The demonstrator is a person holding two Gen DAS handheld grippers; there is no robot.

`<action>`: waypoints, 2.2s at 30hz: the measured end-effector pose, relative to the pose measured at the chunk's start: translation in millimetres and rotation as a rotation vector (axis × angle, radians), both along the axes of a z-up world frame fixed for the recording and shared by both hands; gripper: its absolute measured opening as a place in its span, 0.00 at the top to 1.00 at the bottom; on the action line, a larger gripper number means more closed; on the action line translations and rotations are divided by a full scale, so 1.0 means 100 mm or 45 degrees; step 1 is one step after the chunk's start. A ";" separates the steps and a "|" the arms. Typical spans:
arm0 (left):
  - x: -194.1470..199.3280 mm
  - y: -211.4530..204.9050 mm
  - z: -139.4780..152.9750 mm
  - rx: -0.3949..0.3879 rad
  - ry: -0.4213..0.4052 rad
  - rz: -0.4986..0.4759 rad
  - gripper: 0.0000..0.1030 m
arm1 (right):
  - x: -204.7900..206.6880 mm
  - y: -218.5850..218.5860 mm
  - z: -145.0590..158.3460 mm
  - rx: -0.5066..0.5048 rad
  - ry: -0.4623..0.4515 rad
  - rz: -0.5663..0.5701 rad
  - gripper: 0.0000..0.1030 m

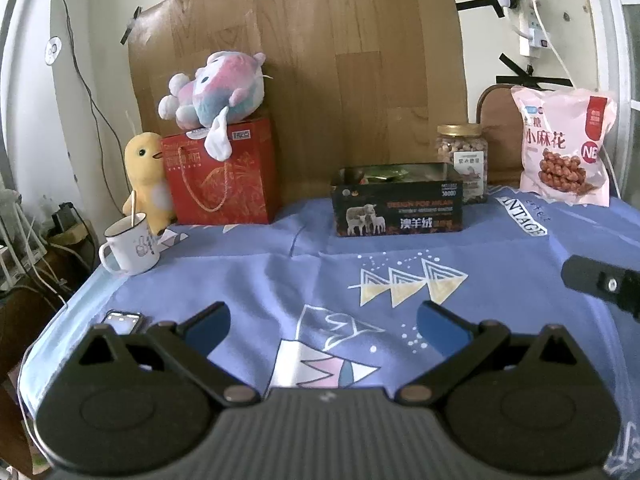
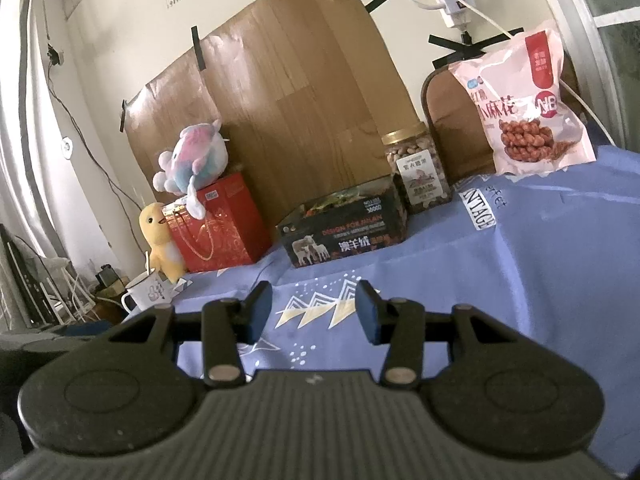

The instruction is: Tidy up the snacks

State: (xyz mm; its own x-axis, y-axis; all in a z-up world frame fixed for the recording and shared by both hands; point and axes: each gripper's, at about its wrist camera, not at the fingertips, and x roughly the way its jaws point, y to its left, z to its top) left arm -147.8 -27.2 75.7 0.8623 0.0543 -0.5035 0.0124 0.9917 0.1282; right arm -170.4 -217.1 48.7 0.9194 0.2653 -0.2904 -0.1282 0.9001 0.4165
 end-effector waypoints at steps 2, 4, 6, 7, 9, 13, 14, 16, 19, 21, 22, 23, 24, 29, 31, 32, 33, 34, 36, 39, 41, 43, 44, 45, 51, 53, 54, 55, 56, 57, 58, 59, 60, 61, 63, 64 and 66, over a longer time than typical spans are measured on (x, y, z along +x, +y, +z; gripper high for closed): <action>0.00 -0.01 -0.01 -0.006 0.001 0.000 0.00 | 0.00 0.01 0.01 -0.007 0.001 0.008 0.53; 0.00 -0.03 -0.03 -0.011 0.011 -0.008 0.00 | -0.02 0.03 0.02 -0.009 0.000 0.023 0.53; 0.01 -0.04 -0.06 -0.007 0.019 -0.013 0.00 | -0.04 0.05 0.03 -0.017 -0.011 0.036 0.53; 0.02 -0.05 -0.07 -0.005 0.025 -0.015 0.00 | -0.05 0.06 0.04 -0.022 -0.016 0.041 0.53; 0.03 -0.06 -0.09 0.002 0.032 -0.017 0.00 | -0.05 0.07 0.04 -0.025 -0.017 0.046 0.53; 0.03 -0.06 -0.13 0.007 0.044 -0.012 0.00 | -0.02 0.07 0.02 -0.018 0.002 0.044 0.53; 0.03 -0.05 -0.14 0.007 0.050 -0.010 0.00 | -0.02 0.07 0.02 -0.016 0.004 0.044 0.53; 0.03 -0.05 -0.16 0.009 0.058 -0.008 0.00 | -0.02 0.07 0.02 -0.015 0.004 0.044 0.53; 0.03 -0.05 -0.18 0.012 0.064 -0.008 0.00 | -0.02 0.07 0.02 -0.020 -0.003 0.042 0.53; 0.04 -0.05 -0.18 0.014 0.062 -0.009 0.00 | -0.02 0.07 0.02 -0.018 -0.002 0.042 0.53; 0.04 -0.04 -0.18 0.014 0.062 -0.009 0.00 | -0.02 0.07 0.02 -0.017 0.000 0.044 0.53; 0.04 -0.04 -0.18 0.015 0.061 -0.010 0.00 | -0.03 0.07 0.02 -0.017 0.000 0.045 0.53; 0.05 -0.05 -0.18 0.017 0.060 -0.011 0.00 | -0.03 0.07 0.02 -0.017 0.000 0.046 0.53; 0.23 -0.15 -0.11 0.064 0.039 -0.041 0.00 | 0.12 0.07 0.14 -0.040 -0.001 0.095 0.53; 0.35 -0.21 -0.06 0.069 0.012 -0.035 0.00 | 0.23 0.05 0.21 -0.063 -0.012 0.078 0.53; 0.43 -0.24 -0.05 0.067 0.006 -0.035 0.00 | 0.30 0.02 0.24 -0.072 -0.019 0.066 0.53; 0.52 -0.27 -0.05 0.064 0.004 -0.037 0.00 | 0.37 -0.01 0.26 -0.077 -0.018 0.056 0.53; 0.63 -0.30 -0.06 0.062 0.010 -0.042 0.00 | 0.46 -0.04 0.25 -0.078 -0.009 0.045 0.53; 0.86 -0.35 -0.09 0.064 0.031 -0.050 0.00 | 0.62 -0.11 0.21 -0.069 0.026 0.035 0.53; 1.16 -0.42 -0.16 0.079 0.034 -0.056 0.00 | 0.88 -0.17 0.13 -0.064 0.072 0.017 0.53; 1.32 -0.45 -0.22 0.078 0.037 -0.060 0.00 | 1.05 -0.20 0.07 -0.073 0.092 0.008 0.53; 1.51 -0.46 -0.30 0.067 0.045 -0.067 0.00 | 1.20 -0.21 0.02 -0.091 0.105 0.000 0.53; 1.61 -0.45 -0.34 0.061 0.047 -0.067 0.00 | 1.28 -0.21 -0.02 -0.101 0.113 -0.003 0.53; 1.70 -0.44 -0.37 0.054 0.048 -0.061 0.00 | 1.37 -0.20 -0.06 -0.110 0.120 -0.002 0.53; 2.09 -0.36 -0.53 0.045 -0.077 0.000 0.00 | 1.79 -0.13 -0.29 -0.177 0.148 0.009 0.53; 2.19 -0.30 -0.59 0.019 -0.112 0.003 0.00 | 1.90 -0.10 -0.36 -0.191 0.166 0.018 0.53; 2.24 -0.27 -0.63 0.003 -0.119 0.005 0.00 | 1.96 -0.09 -0.39 -0.196 0.176 0.024 0.53; 2.28 -0.25 -0.66 -0.006 -0.115 0.008 0.00 | 2.00 -0.08 -0.42 -0.201 0.184 0.029 0.53; 2.33 -0.23 -0.69 -0.009 -0.101 0.011 0.00 | 2.05 -0.07 -0.45 -0.207 0.191 0.031 0.53; 2.36 -0.23 -0.72 -0.010 -0.082 0.011 0.00 | 2.08 -0.06 -0.47 -0.212 0.195 0.033 0.53; 2.37 -0.23 -0.76 -0.007 -0.065 0.008 0.00 | 2.10 -0.06 -0.49 -0.214 0.197 0.034 0.53; 2.39 -0.23 -0.80 0.002 -0.051 0.004 0.00 | 2.10 -0.06 -0.51 -0.213 0.199 0.035 0.53; 2.40 -0.24 -0.82 0.018 -0.037 0.001 0.00 | 2.10 -0.06 -0.53 -0.214 0.203 0.038 0.53; 2.40 -0.25 -0.84 0.028 -0.026 -0.001 0.00 | 2.10 -0.06 -0.55 -0.216 0.208 0.040 0.53; 2.40 -0.25 -0.86 0.033 -0.009 -0.004 0.00 | 2.09 -0.05 -0.58 -0.220 0.216 0.045 0.53; 2.39 -0.25 -0.86 0.030 -0.003 -0.006 0.00 | 2.08 -0.05 -0.59 -0.222 0.215 0.047 0.53; 2.36 -0.24 -0.87 0.033 -0.004 -0.011 0.00 | 2.06 -0.05 -0.59 -0.230 0.202 0.048 0.53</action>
